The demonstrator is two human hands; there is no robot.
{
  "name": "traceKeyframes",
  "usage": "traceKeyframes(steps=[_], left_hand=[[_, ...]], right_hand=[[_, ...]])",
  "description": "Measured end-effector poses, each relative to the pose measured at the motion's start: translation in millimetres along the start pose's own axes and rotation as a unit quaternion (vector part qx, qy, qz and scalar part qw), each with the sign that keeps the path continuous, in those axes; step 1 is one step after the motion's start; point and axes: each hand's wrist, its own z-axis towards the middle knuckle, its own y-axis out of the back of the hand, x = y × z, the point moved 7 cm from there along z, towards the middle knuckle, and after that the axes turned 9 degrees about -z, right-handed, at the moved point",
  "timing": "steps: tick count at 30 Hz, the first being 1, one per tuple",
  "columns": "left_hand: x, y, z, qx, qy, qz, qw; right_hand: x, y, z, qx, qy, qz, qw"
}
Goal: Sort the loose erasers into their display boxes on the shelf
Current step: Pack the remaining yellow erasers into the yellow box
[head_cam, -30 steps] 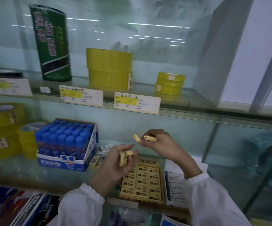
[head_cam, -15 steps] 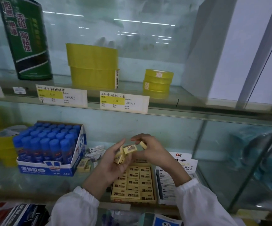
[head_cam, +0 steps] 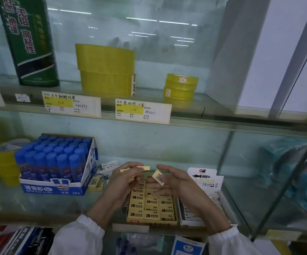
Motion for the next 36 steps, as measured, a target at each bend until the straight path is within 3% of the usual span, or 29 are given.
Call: traceKeyframes(steps=[7, 14, 18, 26, 30, 36], left_hand=[[-4.0, 9.2, -13.7, -0.018, -0.056, 0.136, 0.989], [-5.8, 12.0, -22.5, -0.016, -0.068, 0.154, 0.986], [-5.1, 12.0, -22.1, -0.025, -0.068, 0.163, 0.984], [-4.9, 9.1, -24.3, 0.002, -0.065, 0.154, 0.986], [-2.4, 9.4, -24.3, 0.015, -0.047, 0.148, 0.988], [-3.2, 8.1, -25.5, 0.016, -0.049, 0.135, 0.99]], right_hand=[[-10.3, 13.4, -9.8, -0.057, 0.034, -0.051, 0.996], [-9.4, 13.7, -12.2, -0.068, 0.048, -0.126, 0.989], [-15.7, 9.0, -11.4, -0.046, 0.002, -0.183, 0.982], [-17.5, 8.0, -9.5, -0.043, -0.004, -0.196, 0.98], [-17.8, -1.4, -10.1, 0.005, 0.023, -0.317, 0.948], [-22.6, -1.9, -10.9, 0.014, 0.038, -0.389, 0.92]])
